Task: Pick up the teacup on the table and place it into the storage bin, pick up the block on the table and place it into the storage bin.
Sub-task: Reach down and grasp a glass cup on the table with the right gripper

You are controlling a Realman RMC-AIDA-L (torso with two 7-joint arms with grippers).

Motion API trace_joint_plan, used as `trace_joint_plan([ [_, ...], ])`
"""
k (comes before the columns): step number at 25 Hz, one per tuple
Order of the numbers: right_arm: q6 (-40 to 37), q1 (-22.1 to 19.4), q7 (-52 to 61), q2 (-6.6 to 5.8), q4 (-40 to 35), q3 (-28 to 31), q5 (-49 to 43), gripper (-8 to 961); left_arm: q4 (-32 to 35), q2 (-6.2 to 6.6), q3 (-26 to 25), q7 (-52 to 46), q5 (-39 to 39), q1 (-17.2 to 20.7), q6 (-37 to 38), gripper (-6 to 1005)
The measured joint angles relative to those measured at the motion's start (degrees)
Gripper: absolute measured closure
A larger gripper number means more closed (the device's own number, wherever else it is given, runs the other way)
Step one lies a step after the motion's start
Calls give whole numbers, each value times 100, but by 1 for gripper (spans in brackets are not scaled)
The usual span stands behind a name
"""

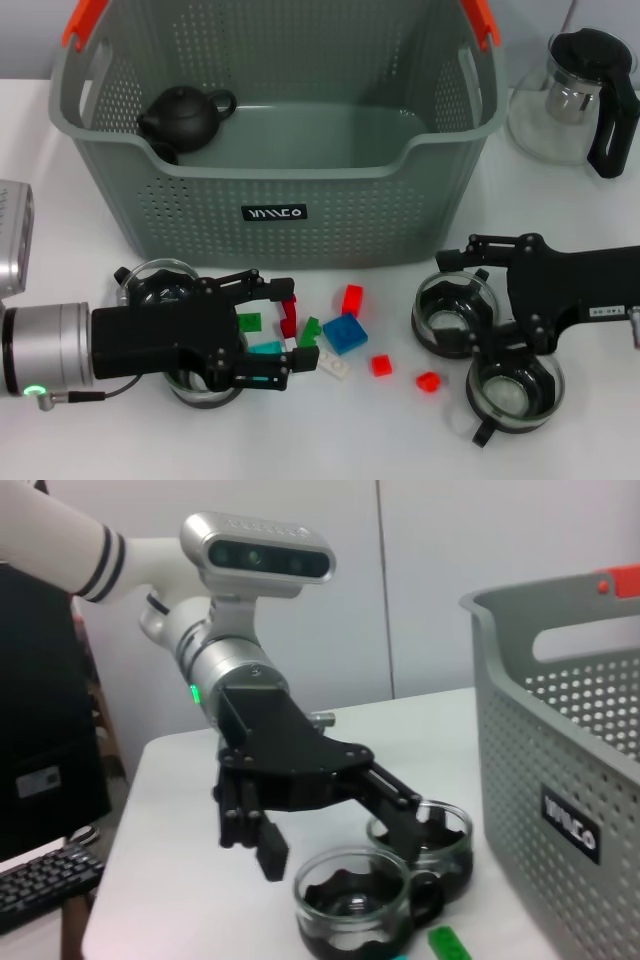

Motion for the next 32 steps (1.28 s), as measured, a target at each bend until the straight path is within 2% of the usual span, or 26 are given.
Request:
trace_joint_plan([
  [5, -364, -96, -79, -23, -312, -47, -1, 11, -7, -4, -25, -2, -21, 0, 95, 82],
  [12, -842, -376, -76, -95, -1250, -433, -37, 12, -12, -13, -5, 5, -27, -51, 109, 82],
  [16, -1031, -399, 52, -127, -1673, -601, -423, 12, -13, -51, -35, 2, -33, -70, 77, 82],
  [22, -1081, -326, 264, -25, -2131, -619, -1185, 12, -42, -156, -106, -24, -36, -71, -26, 82],
  [32, -1056, -143, 455, 59, -2446, -1081, -1846, 11, -238, -168, -117, -37, -281, -34, -164, 82],
])
